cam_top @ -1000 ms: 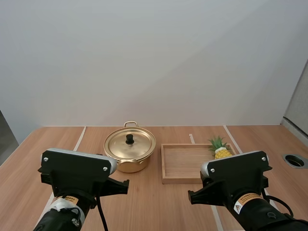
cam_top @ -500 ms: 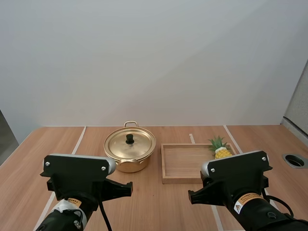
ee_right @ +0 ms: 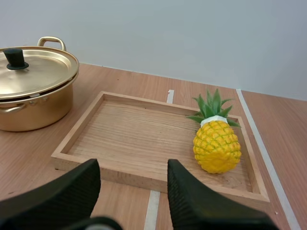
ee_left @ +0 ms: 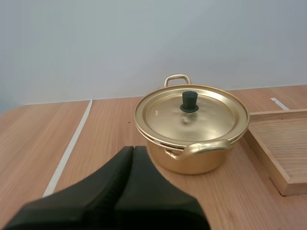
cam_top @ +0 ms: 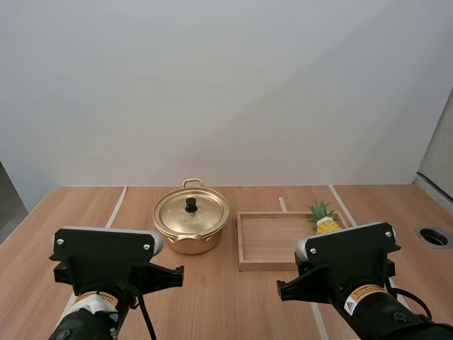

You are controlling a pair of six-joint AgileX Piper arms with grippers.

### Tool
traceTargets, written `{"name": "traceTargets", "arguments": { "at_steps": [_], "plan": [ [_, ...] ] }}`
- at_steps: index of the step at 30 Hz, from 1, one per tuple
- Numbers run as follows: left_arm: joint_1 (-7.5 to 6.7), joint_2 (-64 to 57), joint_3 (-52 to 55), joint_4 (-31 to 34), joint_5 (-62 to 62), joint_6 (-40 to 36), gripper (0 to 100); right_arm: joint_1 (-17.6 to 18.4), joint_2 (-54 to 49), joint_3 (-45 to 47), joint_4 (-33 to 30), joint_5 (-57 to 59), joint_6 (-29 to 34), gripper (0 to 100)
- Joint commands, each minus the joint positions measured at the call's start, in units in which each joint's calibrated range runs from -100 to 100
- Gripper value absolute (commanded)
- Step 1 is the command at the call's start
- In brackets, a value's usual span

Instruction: Open the pot, put the grape inside, and close it

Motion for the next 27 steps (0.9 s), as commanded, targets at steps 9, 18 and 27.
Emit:
{"name": "traceTargets", "arguments": {
  "at_steps": [9, 18, 27],
  "plan": [
    [-2.67, -0.4, 0.1, 7.7, -2.6, -5.4, 0, 0.2, 0.0, 0.0, 0.1, -0.3, 0.0, 72],
    [-2.66, -0.4, 0.1, 7.3, -3.2, -5.3, 0, 0.2, 0.0, 0.0, 0.1, -0.3, 0.0, 72],
    [-2.66, -0.4, 0.1, 7.3, -3.2, -5.3, 0, -4.0, -5.4, 0.0, 0.2, 1.0, 0.0, 72]
  ]
}}
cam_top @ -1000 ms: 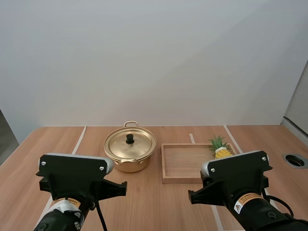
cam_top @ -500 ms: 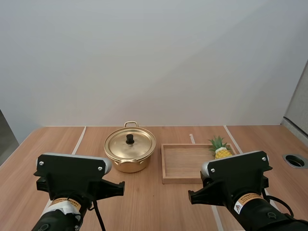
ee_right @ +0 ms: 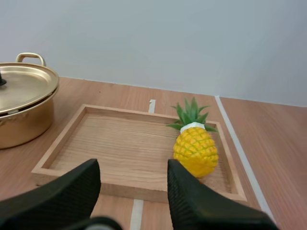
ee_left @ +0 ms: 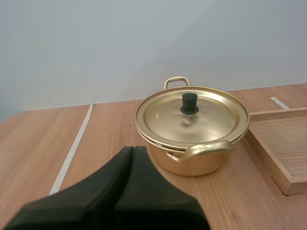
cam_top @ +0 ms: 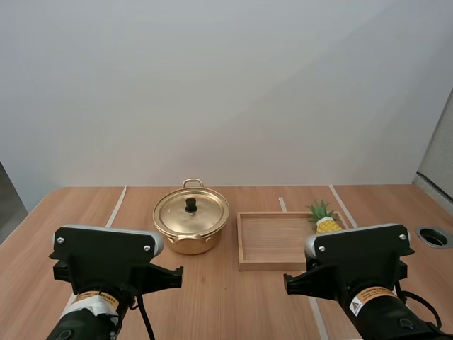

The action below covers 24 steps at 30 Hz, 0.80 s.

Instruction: Open the pot, put the grape inside, and close it

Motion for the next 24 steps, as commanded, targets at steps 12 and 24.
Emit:
{"name": "traceTargets", "arguments": {
  "at_steps": [12, 24],
  "plan": [
    [-0.28, -0.4, 0.1, 0.3, -1.9, -0.4, 0, -2.1, -0.7, 0.0, 0.3, 0.7, 0.0, 72],
    [-0.28, -0.4, 0.1, 0.3, -1.9, -0.4, 0, -2.3, -0.7, 0.0, 0.3, 0.7, 0.0, 72]
  ]
}}
